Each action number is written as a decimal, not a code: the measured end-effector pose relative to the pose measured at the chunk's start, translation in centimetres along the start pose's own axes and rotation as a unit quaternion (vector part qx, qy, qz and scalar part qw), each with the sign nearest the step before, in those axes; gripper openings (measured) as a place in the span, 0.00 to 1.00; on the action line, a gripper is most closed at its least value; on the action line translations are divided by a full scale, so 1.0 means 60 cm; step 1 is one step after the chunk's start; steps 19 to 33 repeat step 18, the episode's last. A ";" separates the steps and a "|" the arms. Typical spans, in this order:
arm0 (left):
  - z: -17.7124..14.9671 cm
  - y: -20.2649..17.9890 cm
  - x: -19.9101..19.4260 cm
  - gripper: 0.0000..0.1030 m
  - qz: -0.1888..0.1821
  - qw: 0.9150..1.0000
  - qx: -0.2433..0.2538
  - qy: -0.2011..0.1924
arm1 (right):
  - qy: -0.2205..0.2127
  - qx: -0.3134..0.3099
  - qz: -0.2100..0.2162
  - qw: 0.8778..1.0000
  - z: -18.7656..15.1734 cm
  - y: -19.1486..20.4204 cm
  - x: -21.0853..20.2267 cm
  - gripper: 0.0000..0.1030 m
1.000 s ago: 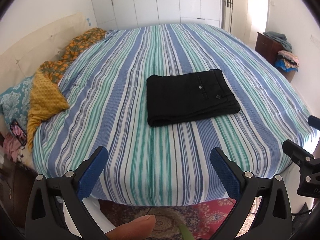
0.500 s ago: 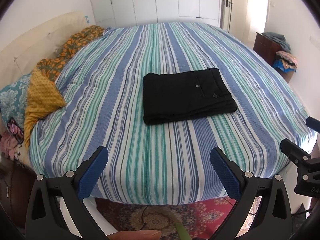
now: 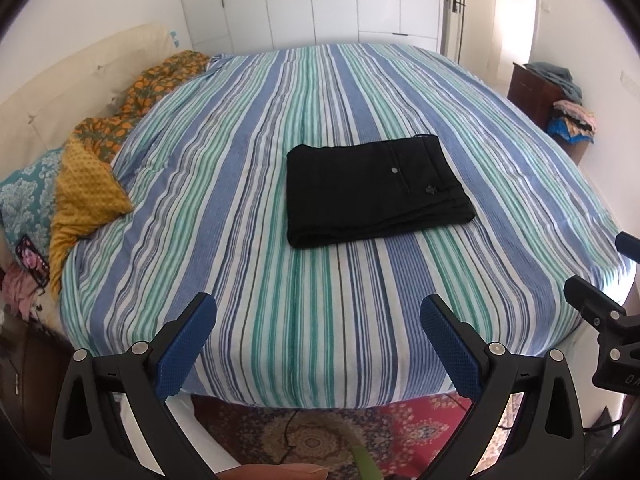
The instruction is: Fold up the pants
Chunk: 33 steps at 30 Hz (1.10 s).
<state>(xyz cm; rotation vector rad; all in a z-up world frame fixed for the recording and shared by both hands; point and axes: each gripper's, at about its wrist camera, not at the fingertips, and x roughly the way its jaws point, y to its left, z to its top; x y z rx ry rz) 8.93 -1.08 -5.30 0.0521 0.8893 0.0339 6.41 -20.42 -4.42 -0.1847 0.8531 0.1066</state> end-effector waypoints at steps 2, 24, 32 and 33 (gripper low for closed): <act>0.000 -0.001 0.000 0.99 -0.001 1.000 0.001 0.000 | 0.000 0.001 -0.001 1.000 0.000 -0.001 -0.001 1.00; -0.001 -0.012 -0.006 0.99 0.003 1.000 0.012 -0.011 | 0.004 0.002 0.000 1.000 -0.002 -0.003 0.004 1.00; -0.001 -0.012 -0.006 0.99 0.003 1.000 0.012 -0.011 | 0.004 0.002 0.000 1.000 -0.002 -0.003 0.004 1.00; -0.001 -0.012 -0.006 0.99 0.003 1.000 0.012 -0.011 | 0.004 0.002 0.000 1.000 -0.002 -0.003 0.004 1.00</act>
